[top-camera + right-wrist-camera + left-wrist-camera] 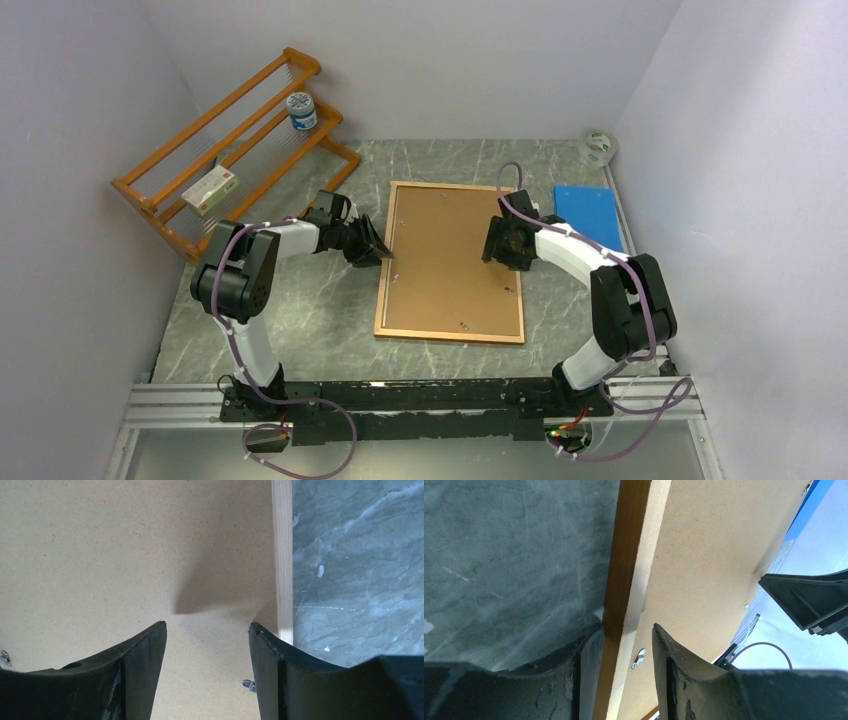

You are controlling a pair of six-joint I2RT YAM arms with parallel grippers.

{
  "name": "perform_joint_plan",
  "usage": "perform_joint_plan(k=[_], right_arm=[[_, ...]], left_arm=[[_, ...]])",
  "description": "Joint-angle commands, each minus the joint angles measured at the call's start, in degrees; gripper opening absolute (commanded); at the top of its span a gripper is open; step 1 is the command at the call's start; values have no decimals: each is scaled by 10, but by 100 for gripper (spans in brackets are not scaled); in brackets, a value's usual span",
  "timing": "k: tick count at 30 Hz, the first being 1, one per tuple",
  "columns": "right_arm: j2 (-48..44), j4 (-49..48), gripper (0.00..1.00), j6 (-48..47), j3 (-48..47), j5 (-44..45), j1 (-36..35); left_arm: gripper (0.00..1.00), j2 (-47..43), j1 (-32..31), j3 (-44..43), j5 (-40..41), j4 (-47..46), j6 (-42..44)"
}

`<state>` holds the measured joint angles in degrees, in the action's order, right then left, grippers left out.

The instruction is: Put the photo into the frame

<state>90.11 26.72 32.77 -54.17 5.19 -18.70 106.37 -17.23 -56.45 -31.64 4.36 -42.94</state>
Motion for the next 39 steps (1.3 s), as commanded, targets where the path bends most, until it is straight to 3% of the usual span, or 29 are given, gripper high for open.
perform_joint_plan(k=[1, 16, 29, 39], right_arm=[[4, -20, 65, 11, -12, -26, 0], [-47, 14, 74, 19, 8, 59, 3], [-16, -31, 73, 21, 45, -26, 14], [-57, -112, 72, 29, 99, -178, 56]], left_arm=[[46, 8, -9, 11, 2, -7, 1], [49, 5, -8, 8, 9, 3, 8], [48, 10, -9, 15, 0, -3, 5], [44, 10, -9, 20, -6, -10, 2]])
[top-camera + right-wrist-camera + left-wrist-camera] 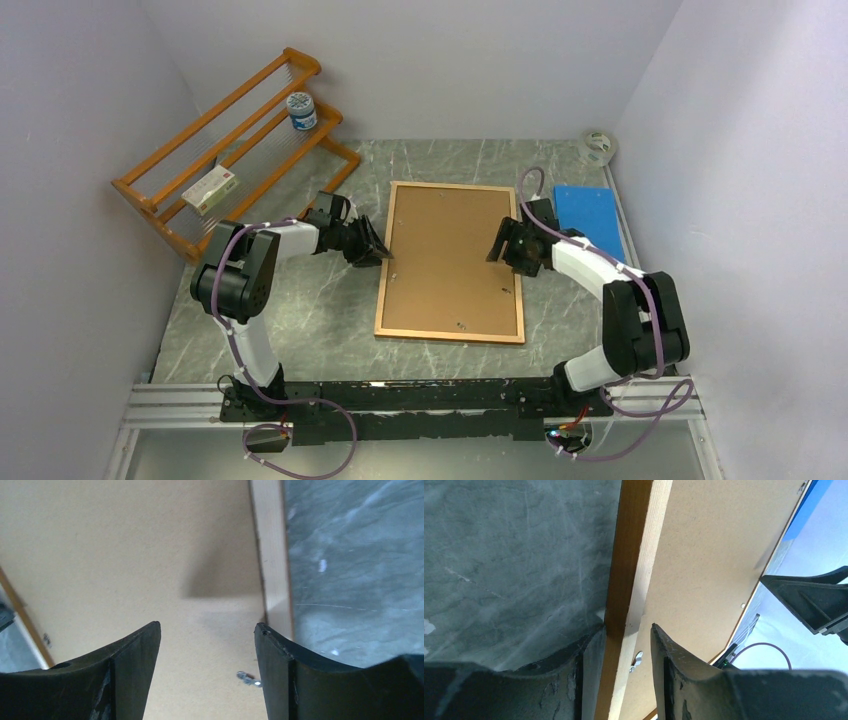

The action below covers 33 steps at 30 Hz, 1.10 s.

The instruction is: Put the photo into the frame

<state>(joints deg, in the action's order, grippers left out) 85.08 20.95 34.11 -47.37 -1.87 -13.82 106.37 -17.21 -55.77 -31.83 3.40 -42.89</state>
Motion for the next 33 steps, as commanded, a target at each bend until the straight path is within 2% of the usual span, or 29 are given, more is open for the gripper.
perform_joint_plan(k=[1, 5, 7, 15, 19, 22, 27, 33], right_arm=[[-11, -57, 72, 16, 32, -113, 12], [-24, -89, 72, 18, 47, -158, 33], [-31, -89, 72, 13, 47, -147, 35], [-117, -51, 75, -9, 40, -44, 35], [-143, -21, 80, 1, 59, 54, 35], [-136, -13, 83, 1, 77, 76, 35], [-106, -33, 83, 0, 111, 30, 34], [-143, -89, 79, -7, 160, -44, 22]], left_arm=[[44, 10, -9, 14, -3, -1, 2], [45, 8, -9, 14, -2, 3, 2], [45, 6, -9, 12, 3, 10, 5], [50, -14, -7, 4, 40, 53, 24], [47, -22, -7, 4, 61, 70, 31], [43, -22, -8, 10, 71, 69, 37], [38, -29, -13, 24, 75, 57, 40], [29, -48, -30, 39, 87, 62, 39]])
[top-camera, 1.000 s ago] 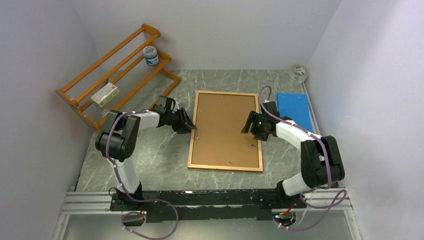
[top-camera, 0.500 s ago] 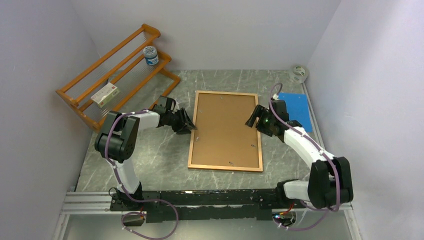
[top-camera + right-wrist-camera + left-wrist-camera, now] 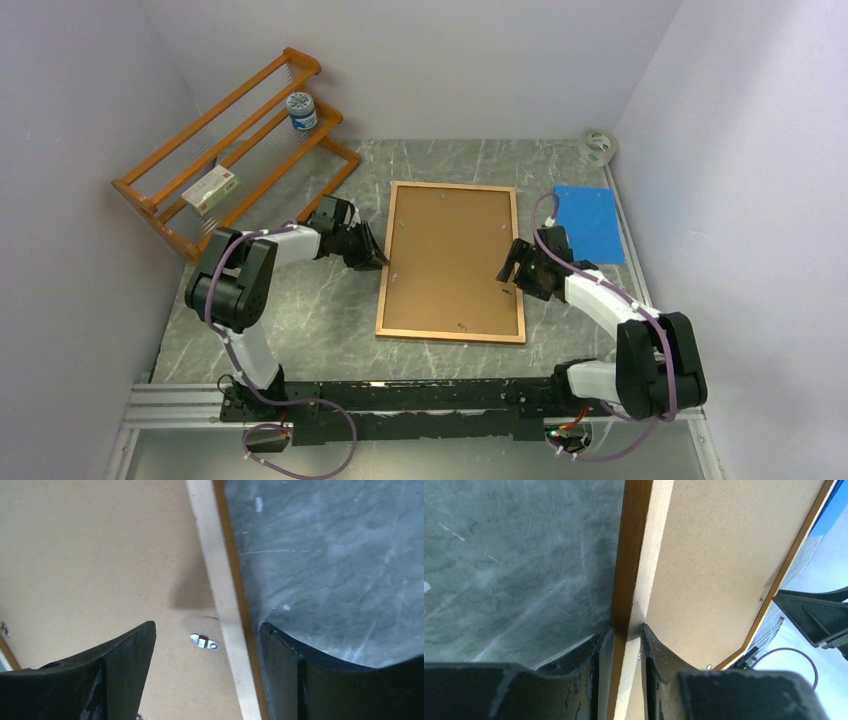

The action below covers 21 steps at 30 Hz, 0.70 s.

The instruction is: Put the photo into the frame

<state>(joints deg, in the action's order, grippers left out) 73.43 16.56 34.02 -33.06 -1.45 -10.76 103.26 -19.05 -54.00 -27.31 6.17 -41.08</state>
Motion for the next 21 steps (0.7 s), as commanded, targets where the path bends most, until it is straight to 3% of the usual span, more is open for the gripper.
perform_joint_plan(k=[1, 11, 15, 21], right_arm=[[-26, -52, 78, -4, 19, -61, -10], [15, -85, 76, 2, -15, -115, -90], [-2, -63, 76, 1, -17, -96, -116], [-15, -3, 76, -33, -24, -40, -141]], left_arm=[[29, -22, -12, 26, 44, 35, 20], [29, -97, -11, 69, 100, 107, 23], [31, -143, -11, 92, 140, 149, 14], [46, -206, -11, 108, 188, 176, 5]])
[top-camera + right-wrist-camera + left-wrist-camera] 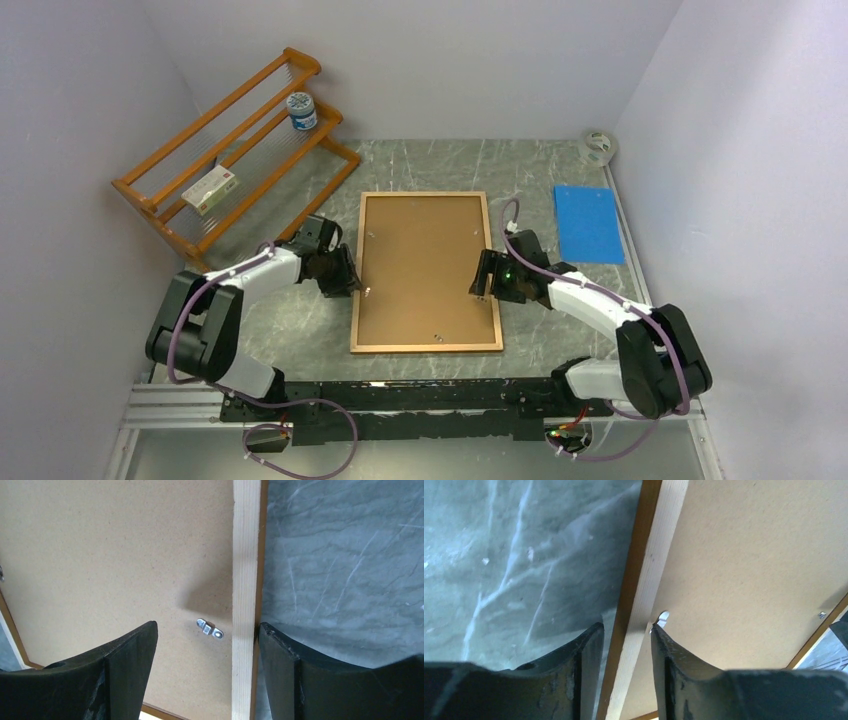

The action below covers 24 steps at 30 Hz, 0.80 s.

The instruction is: Put the photo into the frame

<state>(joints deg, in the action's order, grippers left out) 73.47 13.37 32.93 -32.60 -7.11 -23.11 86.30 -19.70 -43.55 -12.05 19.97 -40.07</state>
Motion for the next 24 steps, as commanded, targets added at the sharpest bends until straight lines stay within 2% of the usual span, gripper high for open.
perform_joint_plan(k=[1, 4, 6, 9, 13, 18, 24], right_arm=[[-14, 45, 76, -27, -32, 37, -25], [-8, 85, 76, -37, -46, 86, -58], [-2, 111, 77, -34, -53, 137, -86], [8, 130, 77, -17, -55, 179, -99], [20, 138, 72, -4, -60, 195, -103], [27, 121, 71, 11, -63, 197, -104], [56, 137, 65, 40, -92, 258, -104]], left_arm=[[48, -40, -4, 3, 34, 32, -3], [55, -45, -4, 1, 39, 24, -6], [61, -50, -4, 8, 74, 25, -32], [67, -61, -3, 33, 73, -17, -37], [68, -60, -3, 39, 70, -38, -18], [66, -82, -3, 86, 72, -94, -20], [63, -99, -3, 126, 78, -157, -12]])
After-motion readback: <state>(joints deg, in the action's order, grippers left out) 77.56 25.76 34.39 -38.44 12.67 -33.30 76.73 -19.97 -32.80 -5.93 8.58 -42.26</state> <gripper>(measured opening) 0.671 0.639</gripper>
